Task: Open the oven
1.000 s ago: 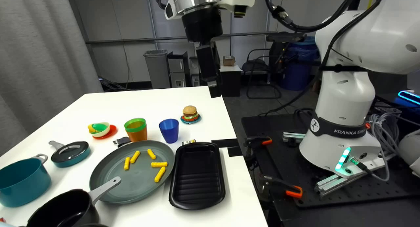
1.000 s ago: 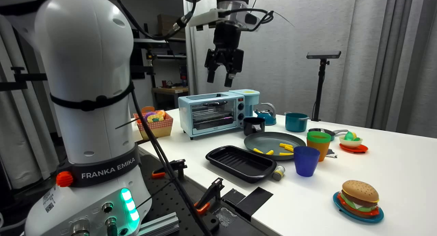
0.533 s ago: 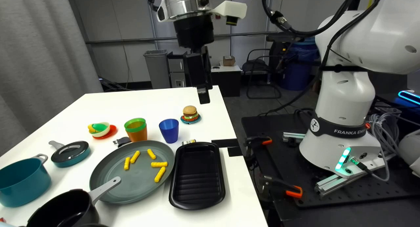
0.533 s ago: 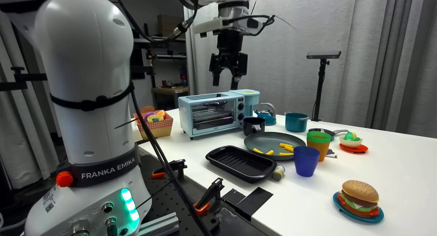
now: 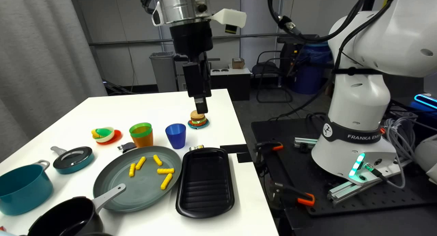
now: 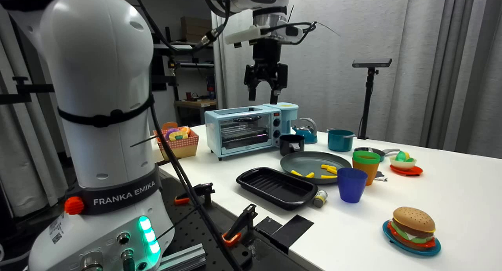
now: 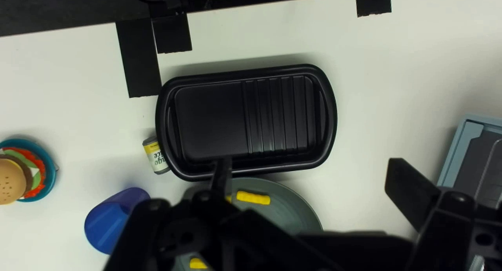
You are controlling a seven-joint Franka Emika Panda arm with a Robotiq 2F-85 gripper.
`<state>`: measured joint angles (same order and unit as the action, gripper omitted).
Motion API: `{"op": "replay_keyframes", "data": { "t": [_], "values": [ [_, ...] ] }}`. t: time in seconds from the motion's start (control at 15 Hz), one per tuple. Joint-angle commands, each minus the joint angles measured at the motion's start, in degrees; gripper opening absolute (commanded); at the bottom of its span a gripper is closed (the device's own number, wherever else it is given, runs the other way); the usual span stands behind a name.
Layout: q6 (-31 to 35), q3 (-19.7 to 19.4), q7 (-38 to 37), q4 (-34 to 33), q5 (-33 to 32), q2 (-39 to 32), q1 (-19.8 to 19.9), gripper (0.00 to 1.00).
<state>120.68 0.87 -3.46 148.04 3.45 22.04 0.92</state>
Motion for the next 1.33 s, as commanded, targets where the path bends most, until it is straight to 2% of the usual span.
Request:
{"op": "replay_keyframes", "data": {
  "t": [0.0,0.8,1.27],
  "values": [
    [1.72,0.76,-2.03,-2.74,0.17,-3.37,-0.55,1.0],
    [8.83,4.72,-14.11,-10.53,0.05,-15.46,-2.25,1.0],
    [10.38,4.69,-18.5,-15.98,0.17,-21.71,-3.2,1.0]
  ]
}}
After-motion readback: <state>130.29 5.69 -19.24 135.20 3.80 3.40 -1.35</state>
